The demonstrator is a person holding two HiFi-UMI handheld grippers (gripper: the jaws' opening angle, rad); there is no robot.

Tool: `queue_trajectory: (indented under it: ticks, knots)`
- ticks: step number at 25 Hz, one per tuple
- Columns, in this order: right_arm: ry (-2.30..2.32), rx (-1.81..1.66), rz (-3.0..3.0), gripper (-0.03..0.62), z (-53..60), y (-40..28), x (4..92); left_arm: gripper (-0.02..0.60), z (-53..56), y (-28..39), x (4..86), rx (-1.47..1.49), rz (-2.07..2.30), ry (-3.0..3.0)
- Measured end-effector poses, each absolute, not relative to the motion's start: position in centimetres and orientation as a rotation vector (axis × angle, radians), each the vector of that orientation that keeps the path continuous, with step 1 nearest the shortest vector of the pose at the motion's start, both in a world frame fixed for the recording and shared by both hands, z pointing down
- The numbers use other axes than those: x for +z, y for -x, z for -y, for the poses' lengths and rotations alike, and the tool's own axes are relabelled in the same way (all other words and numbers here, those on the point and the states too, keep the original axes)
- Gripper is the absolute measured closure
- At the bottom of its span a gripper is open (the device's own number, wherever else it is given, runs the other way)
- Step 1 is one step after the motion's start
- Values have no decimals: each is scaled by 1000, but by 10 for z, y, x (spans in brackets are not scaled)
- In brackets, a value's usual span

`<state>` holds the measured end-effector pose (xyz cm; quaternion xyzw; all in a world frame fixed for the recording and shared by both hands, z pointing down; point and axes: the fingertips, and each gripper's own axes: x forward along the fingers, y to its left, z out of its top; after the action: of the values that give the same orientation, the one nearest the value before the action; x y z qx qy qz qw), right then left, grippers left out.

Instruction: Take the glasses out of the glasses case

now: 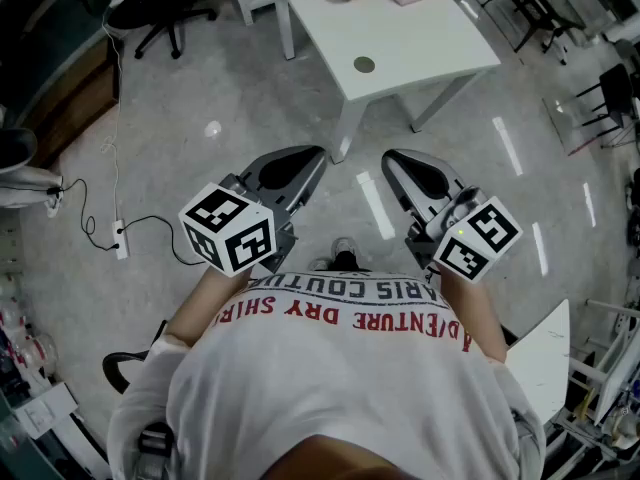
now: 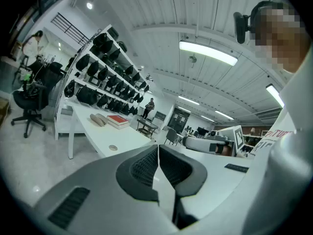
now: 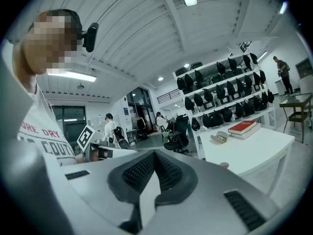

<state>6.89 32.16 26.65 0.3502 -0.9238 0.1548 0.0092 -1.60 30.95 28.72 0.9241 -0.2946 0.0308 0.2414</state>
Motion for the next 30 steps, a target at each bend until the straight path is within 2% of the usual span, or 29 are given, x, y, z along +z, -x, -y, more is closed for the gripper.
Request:
queue_trajectory:
  ticks: [12,15,18,27,30]
  knots:
    - [-1125,391,2876,557,-356,-54,256,551,-346,40,274,69,824,-2550]
    - [-1111,385,2885,480,-351,-54,256,551,-345,41,271,62,825,-2564]
    - [-1114,389,2904,457,-341,-58,254,551,-338,41,271,71,844,-2568]
    - [-1095,364,2889,335,-281,-62,261,551,-287,43,279,94,882,-2545]
    - [-1088,357,2873,317,-251,-64,266,551,-257,40,284,101,887,-2530]
